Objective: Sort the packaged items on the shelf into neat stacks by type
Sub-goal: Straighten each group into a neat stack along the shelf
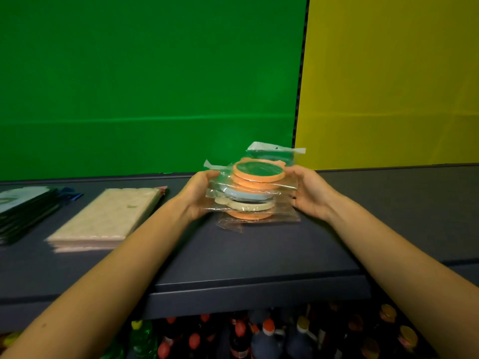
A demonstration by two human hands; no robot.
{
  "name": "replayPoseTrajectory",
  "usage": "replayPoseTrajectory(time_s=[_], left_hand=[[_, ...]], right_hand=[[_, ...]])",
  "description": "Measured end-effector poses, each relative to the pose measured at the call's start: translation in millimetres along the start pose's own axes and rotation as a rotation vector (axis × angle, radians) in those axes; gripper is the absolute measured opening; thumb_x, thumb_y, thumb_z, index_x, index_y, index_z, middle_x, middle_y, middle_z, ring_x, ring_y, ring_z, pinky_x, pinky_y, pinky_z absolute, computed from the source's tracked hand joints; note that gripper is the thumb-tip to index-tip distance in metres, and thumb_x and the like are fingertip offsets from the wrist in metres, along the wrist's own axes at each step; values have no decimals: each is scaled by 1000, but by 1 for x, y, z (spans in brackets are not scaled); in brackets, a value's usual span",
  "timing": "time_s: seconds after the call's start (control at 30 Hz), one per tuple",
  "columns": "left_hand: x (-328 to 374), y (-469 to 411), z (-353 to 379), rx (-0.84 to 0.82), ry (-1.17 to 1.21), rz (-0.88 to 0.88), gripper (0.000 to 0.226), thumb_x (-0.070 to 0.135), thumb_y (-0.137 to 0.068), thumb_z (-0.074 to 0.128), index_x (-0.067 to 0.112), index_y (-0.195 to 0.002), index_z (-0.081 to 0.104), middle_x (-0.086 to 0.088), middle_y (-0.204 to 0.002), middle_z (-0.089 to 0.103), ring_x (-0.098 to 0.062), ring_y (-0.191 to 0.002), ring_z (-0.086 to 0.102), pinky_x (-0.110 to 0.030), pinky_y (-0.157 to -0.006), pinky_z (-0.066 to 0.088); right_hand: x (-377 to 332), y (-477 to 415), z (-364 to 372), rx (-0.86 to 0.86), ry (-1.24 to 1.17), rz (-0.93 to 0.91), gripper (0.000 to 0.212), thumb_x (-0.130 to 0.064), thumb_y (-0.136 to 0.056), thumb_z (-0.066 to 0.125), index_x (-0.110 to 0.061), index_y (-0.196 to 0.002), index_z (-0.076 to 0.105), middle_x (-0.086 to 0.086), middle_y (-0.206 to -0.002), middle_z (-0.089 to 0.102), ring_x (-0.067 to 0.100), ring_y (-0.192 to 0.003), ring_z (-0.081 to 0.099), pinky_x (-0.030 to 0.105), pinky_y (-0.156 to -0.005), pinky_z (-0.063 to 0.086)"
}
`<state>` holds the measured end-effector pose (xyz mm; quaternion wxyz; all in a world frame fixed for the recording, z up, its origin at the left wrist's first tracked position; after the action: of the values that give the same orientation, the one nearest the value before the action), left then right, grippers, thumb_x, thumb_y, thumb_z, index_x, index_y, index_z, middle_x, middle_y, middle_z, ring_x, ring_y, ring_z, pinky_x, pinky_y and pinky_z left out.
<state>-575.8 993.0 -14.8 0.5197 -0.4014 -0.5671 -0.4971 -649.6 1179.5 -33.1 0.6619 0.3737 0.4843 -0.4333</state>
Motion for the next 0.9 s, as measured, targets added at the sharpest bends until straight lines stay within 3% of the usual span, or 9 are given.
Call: replayPoseTrajectory(time_s=[0.17,0.33,0.43,0.53,0.6,0.7,0.73,0.8,0.9], left_hand=[[-2,-5,-1,-10,5,12,28,18,-96,34,14,-75,52,-4,-73,50,-16,-62,49,-24,-49,48],[-8,-16,-3,-70,26,23,35,23,-98,33,16,-75,59,0,-59,68,-14,-51,65,-21,-49,53],[-10,-21,-4,-89,34,50,40,33,-99,33,16,-80,63,2,-60,72,-14,-56,69,-27,-58,50],[-12,-23,-5,-70,64,58,39,36,-99,35,16,-82,63,-1,-65,72,-15,-56,69,-25,-55,52],[-12,-22,-4,-56,61,56,38,40,-98,36,15,-90,64,-3,-71,72,-17,-60,69,-24,-50,53],[-11,-19,-6,-53,75,43,46,48,-94,42,10,-110,62,-13,-103,69,-28,-88,68,-36,-72,56],[-12,-20,-7,-50,73,38,52,50,-92,44,8,-116,62,-16,-112,68,-32,-98,66,-43,-83,54],[-13,-22,-8,-61,81,26,57,54,-90,46,9,-121,61,-18,-119,66,-34,-107,64,-50,-94,49],[-15,-25,-9,-19,119,28,46,48,-95,39,11,-98,66,-10,-87,76,-28,-86,67,-40,-77,52]], right_hand=[[-8,-3,-2,-16,105,32,38,-13,-89,44,-10,-126,55,13,-121,60,27,-113,56,42,-88,52],[-14,-1,9,-21,192,39,22,-10,-90,40,-12,-103,58,11,-109,58,26,-105,57,46,-93,48],[-12,3,16,-13,223,28,17,-10,-90,40,-12,-92,56,9,-103,60,24,-99,58,46,-95,47],[-8,7,17,27,187,3,20,-9,-90,40,-12,-83,59,4,-91,63,21,-87,60,43,-88,50],[-6,10,19,45,147,-9,20,-10,-90,41,-11,-86,60,6,-92,64,19,-76,61,36,-73,52],[-7,14,22,56,125,-18,20,-8,-91,39,-10,-83,57,7,-87,63,17,-65,59,27,-47,51],[-7,14,22,61,120,-25,20,-7,-91,39,-9,-83,58,7,-85,63,17,-64,59,28,-47,52],[-8,13,22,70,112,-42,20,-5,-88,40,-8,-85,60,8,-88,63,19,-70,60,33,-62,54],[-8,11,21,80,115,-65,21,-5,-87,41,-7,-88,62,10,-92,63,21,-80,59,38,-78,54]])
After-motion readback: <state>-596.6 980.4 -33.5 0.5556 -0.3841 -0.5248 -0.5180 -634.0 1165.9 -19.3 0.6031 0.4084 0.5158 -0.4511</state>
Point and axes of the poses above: each hand's wrist, its own y-axis away from the middle knuckle, its own z-axis out of the palm, x = y × z, the point moved 5 cm from there along -y, towards the middle knuckle
